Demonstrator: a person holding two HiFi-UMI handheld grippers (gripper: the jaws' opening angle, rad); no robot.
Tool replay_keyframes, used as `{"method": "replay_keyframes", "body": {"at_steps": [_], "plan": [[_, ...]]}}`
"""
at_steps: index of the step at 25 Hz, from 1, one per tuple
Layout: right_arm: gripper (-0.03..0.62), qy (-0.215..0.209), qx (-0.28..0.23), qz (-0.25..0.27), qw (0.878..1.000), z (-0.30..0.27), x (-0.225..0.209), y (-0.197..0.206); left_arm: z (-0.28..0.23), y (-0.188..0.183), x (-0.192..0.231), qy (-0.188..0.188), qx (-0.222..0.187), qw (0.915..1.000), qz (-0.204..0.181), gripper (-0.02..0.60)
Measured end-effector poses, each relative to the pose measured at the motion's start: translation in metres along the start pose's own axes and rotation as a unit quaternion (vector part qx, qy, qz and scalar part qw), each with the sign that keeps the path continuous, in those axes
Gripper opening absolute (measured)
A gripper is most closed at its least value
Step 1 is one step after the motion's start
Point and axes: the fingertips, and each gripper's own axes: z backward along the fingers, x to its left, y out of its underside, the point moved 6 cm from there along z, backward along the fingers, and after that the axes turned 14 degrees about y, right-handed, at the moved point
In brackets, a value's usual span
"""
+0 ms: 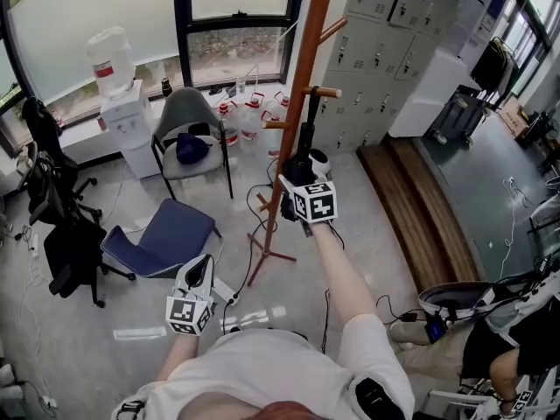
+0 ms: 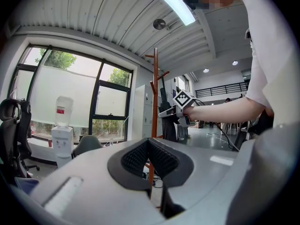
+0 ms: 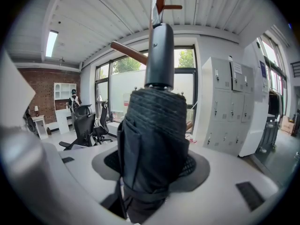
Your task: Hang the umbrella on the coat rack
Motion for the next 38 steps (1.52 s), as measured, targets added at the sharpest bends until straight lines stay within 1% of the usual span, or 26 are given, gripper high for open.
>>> {"method": "replay_keyframes", "body": {"at_steps": [5, 17, 18, 19, 21, 23, 29, 33, 36, 38], "plan": [[0.253, -0.003, -0.004, -0.002, 1.0, -0.013, -0.004, -0.002, -0.004, -0.001, 0.003, -0.005, 0.002, 1.0, 0.001, 0.011], [0.255, 0.001, -0.01, 0.008, 1.0, -0.011, 0.003, 0.002, 0.002, 0.001, 0.002, -0.003, 0.001, 1.0, 0.0, 0.011], [0.268, 0.005, -0.013, 0.012, 1.0, -0.011, 0.004, 0.003, 0.002, 0.001, 0.003, -0.003, 0.001, 1.0, 0.0, 0.011], [0.298, 0.009, -0.017, 0.017, 1.0, -0.011, 0.005, 0.004, 0.002, 0.002, 0.004, -0.003, 0.001, 1.0, -0.001, 0.011], [0.324, 0.018, -0.027, 0.018, 0.999, -0.007, 0.006, 0.004, 0.002, 0.001, 0.005, -0.004, 0.001, 1.0, -0.001, 0.011], [0.336, 0.027, -0.042, 0.016, 0.999, 0.003, 0.005, 0.002, 0.003, 0.001, 0.006, -0.006, 0.0, 1.0, -0.001, 0.011], [0.336, 0.042, -0.082, 0.026, 0.995, 0.044, 0.003, -0.004, 0.004, 0.001, 0.006, -0.008, -0.002, 1.0, -0.003, 0.009], [0.336, 0.038, -0.099, 0.012, 0.994, 0.076, 0.011, -0.002, 0.003, -0.002, 0.006, -0.006, -0.006, 1.0, -0.004, 0.011], [0.336, 0.033, -0.106, -0.001, 0.994, 0.103, 0.02, 0.007, 0.001, -0.006, 0.006, -0.003, -0.011, 0.9999, -0.005, 0.011], [0.336, 0.031, -0.108, 0.0, 0.994, 0.119, 0.027, 0.013, -0.001, -0.009, 0.007, 0.0, -0.013, 0.9999, -0.006, 0.011]]}}
